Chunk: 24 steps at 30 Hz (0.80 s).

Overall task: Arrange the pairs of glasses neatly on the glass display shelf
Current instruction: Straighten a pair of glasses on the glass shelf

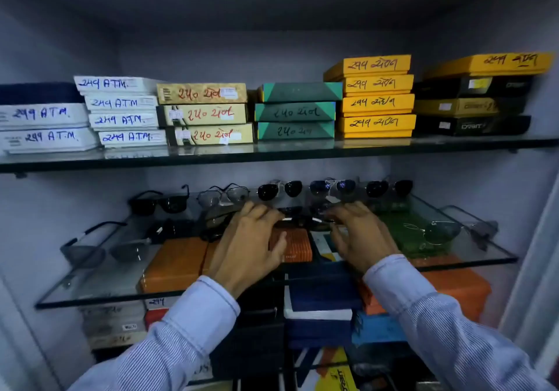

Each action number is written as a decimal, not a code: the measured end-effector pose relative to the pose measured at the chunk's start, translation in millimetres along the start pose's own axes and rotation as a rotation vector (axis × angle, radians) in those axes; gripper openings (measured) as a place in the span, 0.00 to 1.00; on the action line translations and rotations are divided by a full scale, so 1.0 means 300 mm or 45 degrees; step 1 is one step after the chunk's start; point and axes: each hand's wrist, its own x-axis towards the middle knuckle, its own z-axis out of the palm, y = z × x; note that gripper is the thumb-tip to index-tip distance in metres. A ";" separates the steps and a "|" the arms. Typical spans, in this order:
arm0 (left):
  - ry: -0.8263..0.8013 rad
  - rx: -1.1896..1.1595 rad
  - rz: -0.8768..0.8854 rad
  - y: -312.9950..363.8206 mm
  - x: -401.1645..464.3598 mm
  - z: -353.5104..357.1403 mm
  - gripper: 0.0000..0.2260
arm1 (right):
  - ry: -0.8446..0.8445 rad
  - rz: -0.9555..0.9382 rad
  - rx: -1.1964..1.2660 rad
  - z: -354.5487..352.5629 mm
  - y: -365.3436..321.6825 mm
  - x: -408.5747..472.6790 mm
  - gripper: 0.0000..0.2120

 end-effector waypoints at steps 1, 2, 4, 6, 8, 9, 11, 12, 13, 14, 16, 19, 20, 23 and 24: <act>-0.063 -0.040 -0.070 0.000 0.020 0.018 0.17 | -0.069 0.094 0.035 0.017 0.004 0.019 0.15; -0.097 -0.077 -0.139 0.004 0.038 0.021 0.16 | -0.128 0.162 0.042 0.014 0.001 0.032 0.16; -0.140 -0.093 -0.197 0.008 0.078 0.044 0.14 | -0.257 0.198 0.033 0.032 -0.001 0.069 0.14; -0.198 -0.079 -0.224 0.022 0.116 0.068 0.11 | -0.343 0.218 0.026 0.051 -0.009 0.099 0.12; -0.248 -0.063 -0.240 0.028 0.142 0.085 0.09 | -0.365 0.225 0.024 0.068 -0.009 0.116 0.11; -0.277 -0.042 -0.244 0.029 0.150 0.097 0.09 | -0.364 0.232 0.019 0.078 -0.006 0.120 0.10; -0.315 -0.024 -0.240 0.033 0.162 0.112 0.09 | -0.353 0.244 0.003 0.086 -0.003 0.125 0.09; -0.332 -0.022 -0.241 0.036 0.165 0.116 0.09 | -0.345 0.242 0.009 0.084 -0.003 0.125 0.09; -0.339 -0.019 -0.238 0.038 0.169 0.119 0.10 | -0.332 0.235 0.023 0.081 0.002 0.124 0.09; -0.346 -0.017 -0.240 0.040 0.171 0.115 0.10 | -0.314 0.234 0.045 0.069 0.003 0.121 0.08; -0.339 -0.032 -0.232 0.042 0.180 0.110 0.11 | -0.250 0.240 0.104 0.042 0.023 0.111 0.07; -0.326 -0.133 -0.234 0.056 0.190 0.093 0.08 | -0.228 0.258 0.184 -0.021 0.060 0.090 0.09; -0.325 -0.176 -0.235 0.066 0.194 0.090 0.07 | -0.235 0.271 0.209 -0.045 0.075 0.085 0.10; -0.314 -0.252 -0.240 0.112 0.208 0.083 0.03 | -0.256 0.377 0.246 -0.109 0.115 0.082 0.10; -0.293 -0.278 -0.261 0.127 0.212 0.082 0.03 | -0.265 0.419 0.235 -0.129 0.128 0.083 0.09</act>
